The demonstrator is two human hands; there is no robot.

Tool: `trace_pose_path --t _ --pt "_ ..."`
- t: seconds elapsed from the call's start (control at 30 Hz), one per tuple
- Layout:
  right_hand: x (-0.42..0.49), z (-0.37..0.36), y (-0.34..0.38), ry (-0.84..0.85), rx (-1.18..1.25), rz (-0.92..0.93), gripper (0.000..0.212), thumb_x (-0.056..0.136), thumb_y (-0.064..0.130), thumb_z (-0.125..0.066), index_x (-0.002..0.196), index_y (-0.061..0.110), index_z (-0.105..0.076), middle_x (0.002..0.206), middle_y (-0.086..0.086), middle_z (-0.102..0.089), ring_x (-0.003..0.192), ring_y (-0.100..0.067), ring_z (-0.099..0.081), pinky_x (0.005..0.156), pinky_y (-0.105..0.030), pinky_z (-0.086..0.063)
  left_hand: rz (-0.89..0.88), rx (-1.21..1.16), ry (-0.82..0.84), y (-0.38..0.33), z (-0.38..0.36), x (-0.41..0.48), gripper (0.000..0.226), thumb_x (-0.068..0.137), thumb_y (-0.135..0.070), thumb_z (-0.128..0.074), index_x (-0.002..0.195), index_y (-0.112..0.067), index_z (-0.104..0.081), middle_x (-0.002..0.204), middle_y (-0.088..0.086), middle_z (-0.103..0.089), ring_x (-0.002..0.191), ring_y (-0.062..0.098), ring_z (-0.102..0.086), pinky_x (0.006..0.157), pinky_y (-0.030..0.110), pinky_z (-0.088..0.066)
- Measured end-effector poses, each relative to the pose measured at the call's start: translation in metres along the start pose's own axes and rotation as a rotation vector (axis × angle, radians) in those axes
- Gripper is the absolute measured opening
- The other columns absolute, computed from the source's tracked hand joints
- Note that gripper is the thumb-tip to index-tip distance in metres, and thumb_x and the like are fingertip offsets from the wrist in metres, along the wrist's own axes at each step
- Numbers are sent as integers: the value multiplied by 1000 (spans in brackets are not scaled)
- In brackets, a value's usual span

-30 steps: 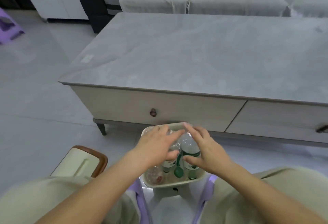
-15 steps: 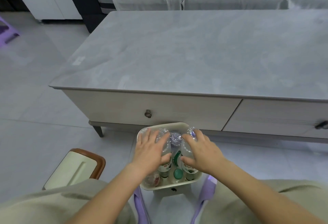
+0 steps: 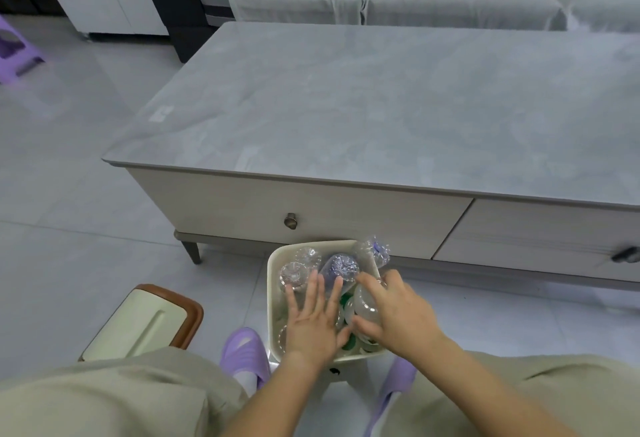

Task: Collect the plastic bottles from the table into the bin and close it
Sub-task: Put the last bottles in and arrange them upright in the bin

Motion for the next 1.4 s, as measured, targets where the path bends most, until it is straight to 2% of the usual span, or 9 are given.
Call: trace_pose_path --t 0.13,0.23,0.33,0.47,0.6,0.8,1.07,1.23,1.4 --pt "6 17 4 65 -62 -27 66 76 62 -54 133 38 -31 120 -4 -46 105 -28 -55 75 -37 -48 -62 1 -90 15 10 -6 77 79 -64 -42 144 -22 -36 147 3 -43 136 18 -42 114 57 -2" --pt "0 52 15 14 -109 15 63 76 66 -51 130 38 -32 118 -2 -51 98 -25 -58 73 -36 -50 -60 -120 -251 32 26 -15 68 82 -58 -44 140 -23 -43 155 0 -27 141 19 -31 108 47 -29" --pt "-12 110 21 -202 -55 -38 60 73 71 -47 122 38 -34 107 2 -54 81 -22 -57 61 -31 -45 117 -268 -285 51 39 -14 79 85 -63 -42 151 -29 -11 160 -2 4 147 20 5 115 46 -10" --pt "-13 144 34 -390 150 -52 61 69 67 -52 118 35 -37 107 3 -56 92 -24 -59 66 -34 -44 129 -322 -66 56 33 -6 75 90 -57 -36 151 -25 -7 162 2 -2 148 23 -8 115 42 -21" --pt "6 125 35 -311 87 -97 61 73 67 -53 121 33 -36 108 -1 -56 90 -26 -59 65 -34 -44 164 -292 32 60 2 -15 73 93 -46 -42 151 -19 -7 161 6 -9 146 24 -17 116 40 -24" --pt "17 83 26 -169 42 -96 64 74 69 -52 124 33 -35 110 -3 -54 92 -27 -59 65 -34 -43 223 -193 155 53 -10 -5 92 87 -70 -23 149 -15 15 156 1 25 145 21 21 116 49 7" --pt "5 92 27 -183 -23 -97 64 71 73 -49 123 39 -35 104 1 -55 88 -23 -59 64 -33 -47 245 -154 274 41 -17 13 88 91 -63 -22 145 -13 25 145 2 40 141 24 31 109 50 21" --pt "-17 108 31 -152 113 -86 63 66 72 -50 121 44 -36 103 5 -54 93 -20 -58 72 -34 -48 172 -292 169 57 -15 7 71 95 -56 -18 150 -20 11 157 -5 23 145 15 19 115 52 10" --pt "-19 29 44 -9 -28 83 62 65 68 -54 118 38 -40 104 -1 -53 93 -24 -58 64 -36 -49 249 -103 124 68 -20 2 83 84 -64 1 151 -15 8 160 2 15 148 19 11 115 54 4"
Point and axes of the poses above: each hand's wrist, its own x-axis towards the middle knuckle, its own z-axis out of the back of the hand, y = z × x, the point moved 1 cm from there along x, towards the middle knuckle
